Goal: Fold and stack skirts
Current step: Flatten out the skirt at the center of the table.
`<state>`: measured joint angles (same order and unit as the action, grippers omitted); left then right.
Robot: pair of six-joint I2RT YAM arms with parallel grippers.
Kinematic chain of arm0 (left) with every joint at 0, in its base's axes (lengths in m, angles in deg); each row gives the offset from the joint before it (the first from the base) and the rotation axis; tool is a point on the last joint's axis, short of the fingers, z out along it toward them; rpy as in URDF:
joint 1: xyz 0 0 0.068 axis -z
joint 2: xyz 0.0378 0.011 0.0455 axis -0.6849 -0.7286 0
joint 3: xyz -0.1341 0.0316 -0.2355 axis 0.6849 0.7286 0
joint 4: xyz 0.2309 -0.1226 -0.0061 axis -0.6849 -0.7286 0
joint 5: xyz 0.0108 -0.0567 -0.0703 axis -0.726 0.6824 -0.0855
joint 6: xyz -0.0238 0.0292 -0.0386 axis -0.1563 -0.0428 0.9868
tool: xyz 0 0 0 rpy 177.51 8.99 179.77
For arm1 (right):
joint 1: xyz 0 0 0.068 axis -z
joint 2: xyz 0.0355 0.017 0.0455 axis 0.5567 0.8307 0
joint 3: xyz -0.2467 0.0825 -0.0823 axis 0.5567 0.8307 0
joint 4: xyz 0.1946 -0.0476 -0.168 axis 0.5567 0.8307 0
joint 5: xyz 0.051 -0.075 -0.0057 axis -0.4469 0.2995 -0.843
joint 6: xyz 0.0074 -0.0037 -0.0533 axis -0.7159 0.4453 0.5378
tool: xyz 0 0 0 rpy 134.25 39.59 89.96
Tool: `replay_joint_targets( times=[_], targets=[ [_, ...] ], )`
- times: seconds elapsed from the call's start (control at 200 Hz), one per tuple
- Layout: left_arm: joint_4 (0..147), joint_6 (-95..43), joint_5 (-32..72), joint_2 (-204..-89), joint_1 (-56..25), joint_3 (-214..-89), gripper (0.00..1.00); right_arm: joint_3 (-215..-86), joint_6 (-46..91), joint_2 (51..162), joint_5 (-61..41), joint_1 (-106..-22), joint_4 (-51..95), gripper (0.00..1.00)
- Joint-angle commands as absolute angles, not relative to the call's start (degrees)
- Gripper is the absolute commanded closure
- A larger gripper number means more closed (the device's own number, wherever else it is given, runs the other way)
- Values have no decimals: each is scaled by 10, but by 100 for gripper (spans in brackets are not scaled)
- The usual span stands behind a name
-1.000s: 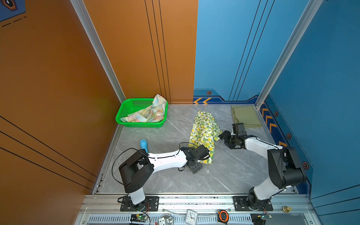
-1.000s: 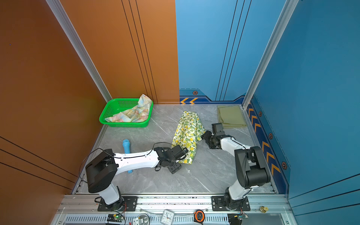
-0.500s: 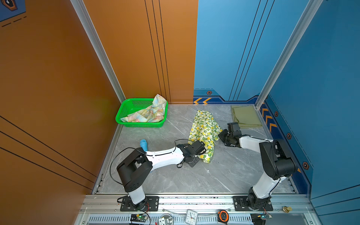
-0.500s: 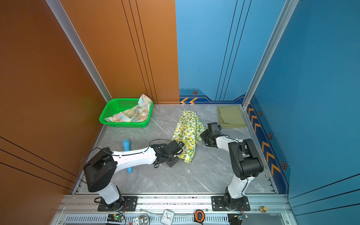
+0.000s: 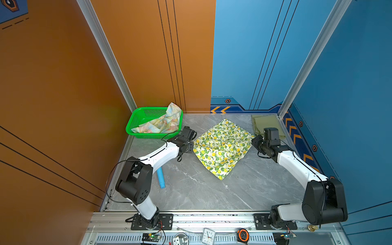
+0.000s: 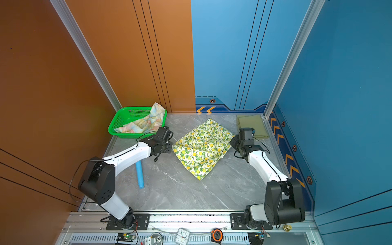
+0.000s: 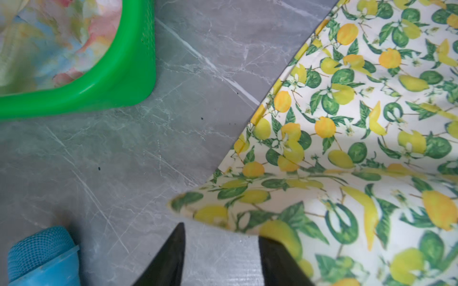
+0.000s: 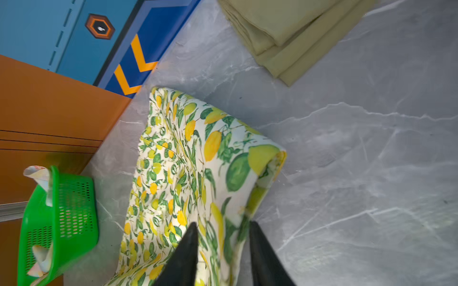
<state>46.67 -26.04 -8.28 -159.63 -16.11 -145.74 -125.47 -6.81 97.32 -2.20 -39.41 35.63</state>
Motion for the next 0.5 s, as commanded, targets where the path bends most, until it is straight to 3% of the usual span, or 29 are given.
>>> replay_joint_targets(
  times=[0.0,0.11,0.235,0.496],
  targets=[
    [427,-242,-94,-1597,-145,-1486,18,-1241,-17,943,-12,-397,416,30],
    [414,-225,-85,-1583,-141,-1485,10,-1224,-2,908,0,-398,429,25],
    [414,-224,-85,-1560,-110,-1470,9,-1227,19,896,3,-394,454,25],
    [416,-241,-102,-1544,34,-1439,12,-1234,37,924,-33,-363,465,28]
  ],
)
